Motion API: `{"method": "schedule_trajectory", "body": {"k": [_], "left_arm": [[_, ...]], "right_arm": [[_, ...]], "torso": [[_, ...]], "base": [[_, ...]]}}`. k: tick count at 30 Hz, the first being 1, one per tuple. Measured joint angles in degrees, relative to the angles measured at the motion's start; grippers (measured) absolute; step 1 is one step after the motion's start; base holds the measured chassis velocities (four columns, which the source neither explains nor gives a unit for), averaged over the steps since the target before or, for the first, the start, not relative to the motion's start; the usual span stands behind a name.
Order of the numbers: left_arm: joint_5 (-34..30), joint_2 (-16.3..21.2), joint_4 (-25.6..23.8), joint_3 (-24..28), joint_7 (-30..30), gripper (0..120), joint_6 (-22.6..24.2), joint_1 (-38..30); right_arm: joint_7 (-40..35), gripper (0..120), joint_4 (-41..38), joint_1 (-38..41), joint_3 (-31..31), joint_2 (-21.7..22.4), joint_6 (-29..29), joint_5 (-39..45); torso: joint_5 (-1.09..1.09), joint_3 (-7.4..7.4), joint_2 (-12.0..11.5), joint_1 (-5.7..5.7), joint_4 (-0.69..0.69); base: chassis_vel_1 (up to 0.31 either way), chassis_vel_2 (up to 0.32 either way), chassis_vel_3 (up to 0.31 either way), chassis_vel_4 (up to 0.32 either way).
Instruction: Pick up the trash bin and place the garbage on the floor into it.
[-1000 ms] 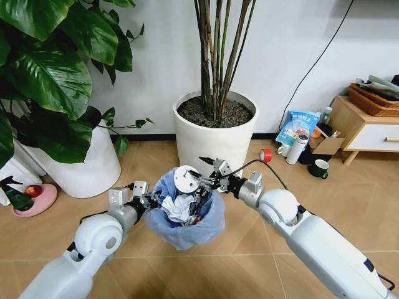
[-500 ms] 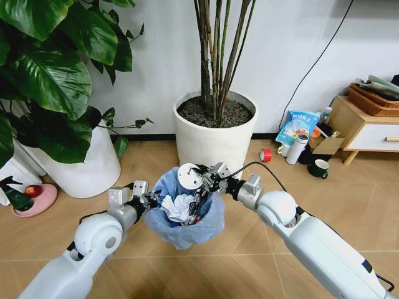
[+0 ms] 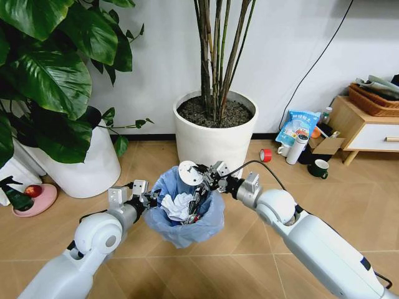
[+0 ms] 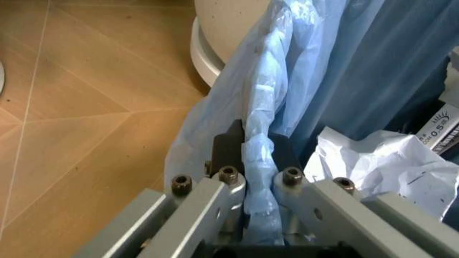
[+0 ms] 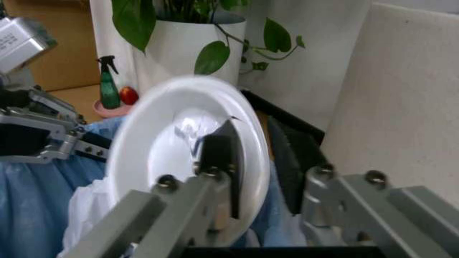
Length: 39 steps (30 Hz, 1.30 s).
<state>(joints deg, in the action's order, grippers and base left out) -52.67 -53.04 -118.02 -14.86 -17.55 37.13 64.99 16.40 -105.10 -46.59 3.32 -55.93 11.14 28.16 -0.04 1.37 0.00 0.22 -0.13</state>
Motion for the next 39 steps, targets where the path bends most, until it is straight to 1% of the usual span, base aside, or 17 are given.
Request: {"method": "schedule_trajectory", "body": {"k": [2, 3, 6, 7, 9, 10, 15, 16, 20, 21, 22, 24, 33, 39], "left_arm": [[0.1, 0.0, 0.2, -0.1, 0.3, 0, 0.0, 0.0], [0.1, 0.0, 0.2, -0.1, 0.3, 0, 0.0, 0.0], [0.1, 0.0, 0.5, -0.3, 0.5, 0, 0.0, -0.3], [0.1, 0.0, 0.5, -0.3, 0.5, 0, 0.0, -0.3], [0.2, 0.1, 0.8, -0.3, 0.8, 0, 0.0, -0.6], [0.2, 0.1, 0.8, -0.3, 0.8, 0, 0.0, -0.6], [0.2, 0.0, 1.0, -0.3, 1.0, 0, -0.1, -0.9], [0.2, 0.0, 1.0, -0.3, 1.0, 0, -0.1, -0.9], [0.2, 0.0, 1.1, -0.3, 1.1, 0, -0.1, -0.9], [0.2, 0.0, 1.1, -0.3, 1.1, 0, -0.1, -0.9], [0.2, 0.1, 1.1, -0.3, 1.1, 0, -0.1, -0.9], [0.2, 0.2, 1.1, -0.4, 1.1, 0, -0.2, -0.9], [0.2, 0.2, 1.5, -0.4, 1.1, 0, -0.2, -1.2], [0.2, 0.3, 1.5, -0.4, 1.1, 0, -0.2, -1.2]], "right_arm": [[0.4, 26, 0.0, 0.2, 0.1, 0.2, 0.1, -0.1], [0.4, 26, 0.0, 0.2, 0.1, 0.2, 0.1, -0.1], [3.7, 40, 0.7, 0.3, -0.5, 0.5, -1.4, -2.6], [3.7, 40, 0.7, 0.3, -0.5, 0.5, -1.4, -2.6], [4.8, 50, 1.0, 0.0, -1.1, 0.9, -2.3, -3.9], [4.8, 50, 1.0, 0.0, -1.1, 0.9, -2.3, -3.9], [5.7, 73, 0.9, -0.5, -1.6, 1.4, -2.6, -4.2], [5.7, 73, 0.9, -0.5, -1.6, 1.4, -2.6, -4.2], [6.3, 91, 0.6, -0.9, -2.0, 2.0, -2.4, -3.8], [6.3, 91, 0.6, -0.9, -2.0, 2.0, -2.4, -3.8], [6.5, 96, 0.5, -1.1, -2.2, 2.2, -2.5, -3.9], [6.6, 100, 0.2, -1.8, -3.2, 2.8, -2.5, -3.9], [6.8, 100, -1.2, -3.8, -5.7, 4.3, -2.9, -3.8], [6.8, 100, -1.5, -4.2, -6.4, 4.5, -3.1, -3.6]], "torso": [[0.00, 0.00, 0.0, 0.00, 0.00], [0.00, 0.00, 0.0, 0.00, 0.00], [0.00, 0.00, 0.0, 0.00, 0.00], [0.00, 0.00, 0.0, 0.00, 0.00], [0.00, 0.00, 0.0, 0.00, 0.00], [0.00, 0.00, 0.0, 0.00, 0.00], [0.00, 0.00, 0.0, 0.00, 0.00], [0.00, 0.00, 0.0, 0.00, 0.00], [0.00, 0.00, 0.0, 0.00, 0.00], [0.00, 0.00, 0.0, 0.00, 0.00], [0.00, 0.00, 0.0, 0.00, 0.00], [0.00, 0.00, 0.0, 0.00, 0.00], [0.00, 0.00, 0.0, 0.00, -0.01], [0.00, 0.00, 0.0, 0.00, 0.00]], "base": [[0.000, 0.000, 0.000, 0.000], [0.000, 0.000, 0.000, 0.000], [0.000, 0.000, 0.000, 0.000], [0.000, 0.000, 0.000, 0.000], [0.000, 0.000, 0.000, 0.000], [0.000, 0.000, 0.000, 0.000], [0.000, 0.000, 0.000, 0.000], [0.000, 0.000, 0.000, 0.000], [0.000, 0.000, 0.000, 0.000], [0.000, 0.000, 0.000, 0.000], [0.000, 0.000, 0.000, 0.000], [0.000, 0.000, 0.000, 0.000], [0.000, 0.000, 0.000, 0.000], [0.000, 0.000, 0.000, 0.000]]}}
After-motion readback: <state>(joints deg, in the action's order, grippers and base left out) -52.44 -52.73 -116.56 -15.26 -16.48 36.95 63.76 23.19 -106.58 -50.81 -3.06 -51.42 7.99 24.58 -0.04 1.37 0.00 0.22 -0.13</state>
